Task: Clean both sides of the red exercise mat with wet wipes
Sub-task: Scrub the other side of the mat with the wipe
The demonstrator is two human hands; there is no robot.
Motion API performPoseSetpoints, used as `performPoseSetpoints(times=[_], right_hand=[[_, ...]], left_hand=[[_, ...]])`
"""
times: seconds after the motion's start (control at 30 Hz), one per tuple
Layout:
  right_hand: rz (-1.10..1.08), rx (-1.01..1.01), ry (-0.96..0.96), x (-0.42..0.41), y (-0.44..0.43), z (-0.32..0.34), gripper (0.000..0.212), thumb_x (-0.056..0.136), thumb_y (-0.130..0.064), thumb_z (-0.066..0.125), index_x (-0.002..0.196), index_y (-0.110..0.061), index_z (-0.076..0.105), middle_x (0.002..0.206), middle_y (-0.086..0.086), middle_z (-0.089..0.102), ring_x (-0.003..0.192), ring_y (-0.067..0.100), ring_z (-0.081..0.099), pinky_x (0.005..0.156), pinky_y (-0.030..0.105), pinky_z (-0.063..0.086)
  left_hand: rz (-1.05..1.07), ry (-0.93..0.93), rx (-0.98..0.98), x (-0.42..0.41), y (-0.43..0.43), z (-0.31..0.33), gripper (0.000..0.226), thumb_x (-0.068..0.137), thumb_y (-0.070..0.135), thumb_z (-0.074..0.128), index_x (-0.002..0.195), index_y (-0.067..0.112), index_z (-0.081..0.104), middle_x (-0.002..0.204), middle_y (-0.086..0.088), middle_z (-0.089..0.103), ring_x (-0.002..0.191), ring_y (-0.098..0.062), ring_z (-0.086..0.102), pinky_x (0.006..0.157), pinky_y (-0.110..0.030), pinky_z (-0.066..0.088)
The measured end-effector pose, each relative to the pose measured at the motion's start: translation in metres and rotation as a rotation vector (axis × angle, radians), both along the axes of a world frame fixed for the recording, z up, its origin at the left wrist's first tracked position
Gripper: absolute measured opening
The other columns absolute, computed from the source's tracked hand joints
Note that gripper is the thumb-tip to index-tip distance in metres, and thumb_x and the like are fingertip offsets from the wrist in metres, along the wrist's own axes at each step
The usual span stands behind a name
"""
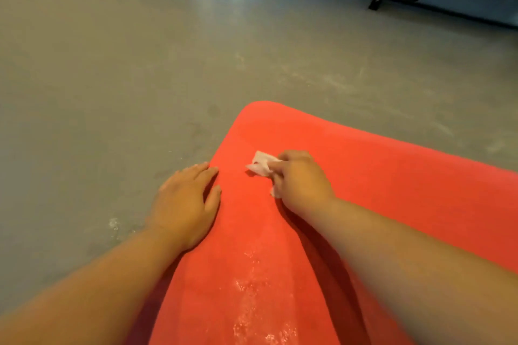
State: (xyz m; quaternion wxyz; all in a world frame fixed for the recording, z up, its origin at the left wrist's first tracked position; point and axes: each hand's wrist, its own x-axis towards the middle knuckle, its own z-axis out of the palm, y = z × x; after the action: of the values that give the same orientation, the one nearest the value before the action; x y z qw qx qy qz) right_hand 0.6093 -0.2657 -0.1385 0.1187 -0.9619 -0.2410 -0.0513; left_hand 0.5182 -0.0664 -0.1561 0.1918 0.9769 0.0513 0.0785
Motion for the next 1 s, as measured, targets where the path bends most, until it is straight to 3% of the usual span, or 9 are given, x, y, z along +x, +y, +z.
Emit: performPoseSetpoints(times=[0.17,0.27,0.37,0.47,0.53,0.73,0.83,0.93,1.0], right_hand=[[-0.25,0.098,0.009,0.043,0.03,0.001,0.023,0.09,-0.017,0.054,0.097,-0.003,0.07,0.102,0.018,0.057,0.095,0.036,0.056,0.077,0.036,0.038],[0.016,0.255,-0.006,-0.007,0.072,-0.013,0.026,0.08,-0.019,0.054,0.09,-0.006,0.074,0.092,0.015,0.06,0.088,0.033,0.057,0.079,0.035,0.044],[0.211,0.186,-0.008,-0.009,0.067,-0.012,0.028,0.077,-0.016,0.052,0.093,-0.013,0.075,0.093,0.011,0.063,0.089,0.032,0.056,0.081,0.035,0.044],[-0.112,0.068,-0.097,0.045,0.034,-0.006,0.027,0.087,-0.02,0.053,0.106,-0.024,0.073,0.104,0.009,0.063,0.101,0.033,0.054,0.086,0.032,0.033],[-0.156,0.057,-0.05,0.048,0.024,-0.008,0.025,0.088,-0.021,0.054,0.105,-0.022,0.073,0.104,0.01,0.062,0.101,0.031,0.055,0.088,0.032,0.032],[0.283,0.125,0.014,-0.009,0.021,-0.003,0.016,0.083,-0.017,0.061,0.093,-0.016,0.074,0.091,0.005,0.063,0.086,0.023,0.058,0.077,0.025,0.037],[-0.013,0.097,-0.132,0.04,0.005,-0.003,0.018,0.082,-0.008,0.061,0.092,-0.013,0.076,0.092,0.013,0.065,0.09,0.032,0.058,0.074,0.029,0.033],[-0.417,0.268,0.03,0.067,0.001,-0.003,0.02,0.084,-0.004,0.059,0.093,-0.012,0.075,0.104,0.012,0.07,0.099,0.026,0.062,0.067,0.019,0.029],[-0.339,0.297,0.045,0.051,0.022,-0.004,0.02,0.081,-0.002,0.059,0.088,-0.013,0.075,0.099,0.007,0.072,0.098,0.021,0.063,0.071,0.019,0.033]], left_hand=[[0.122,-0.055,-0.238,0.003,0.007,0.004,0.05,0.088,0.043,0.04,0.128,0.019,0.061,0.116,-0.005,0.068,0.108,-0.029,0.058,0.092,-0.035,0.044],[0.218,-0.029,-0.358,0.019,0.013,0.006,0.042,0.096,0.032,0.05,0.137,0.022,0.051,0.126,-0.001,0.062,0.115,-0.024,0.056,0.094,-0.033,0.041],[0.206,0.069,-0.309,0.038,0.019,0.008,0.044,0.095,0.034,0.051,0.138,0.024,0.05,0.131,-0.003,0.059,0.119,-0.026,0.054,0.099,-0.036,0.043],[0.178,0.15,-0.383,0.049,0.012,0.016,0.033,0.093,0.033,0.058,0.121,0.017,0.064,0.12,-0.005,0.066,0.111,-0.025,0.06,0.093,-0.034,0.047],[0.184,0.174,-0.418,0.053,0.01,0.019,0.029,0.089,0.037,0.063,0.102,0.013,0.072,0.101,-0.009,0.071,0.096,-0.028,0.065,0.083,-0.037,0.051],[0.251,0.327,-0.408,0.071,0.015,0.024,0.038,0.081,0.038,0.069,0.085,0.0,0.066,0.091,-0.026,0.066,0.086,-0.038,0.065,0.059,-0.033,0.041],[0.274,0.242,-0.447,0.065,0.003,0.022,0.037,0.085,0.036,0.059,0.09,0.0,0.063,0.094,-0.027,0.063,0.089,-0.039,0.063,0.063,-0.034,0.045],[0.283,0.077,-0.283,0.053,-0.008,0.01,0.031,0.088,0.042,0.054,0.1,0.014,0.058,0.109,-0.014,0.062,0.103,-0.035,0.057,0.087,-0.041,0.046],[0.278,0.016,-0.16,0.05,-0.01,0.004,0.033,0.091,0.043,0.054,0.11,0.016,0.056,0.116,-0.012,0.056,0.11,-0.034,0.052,0.092,-0.042,0.042]])
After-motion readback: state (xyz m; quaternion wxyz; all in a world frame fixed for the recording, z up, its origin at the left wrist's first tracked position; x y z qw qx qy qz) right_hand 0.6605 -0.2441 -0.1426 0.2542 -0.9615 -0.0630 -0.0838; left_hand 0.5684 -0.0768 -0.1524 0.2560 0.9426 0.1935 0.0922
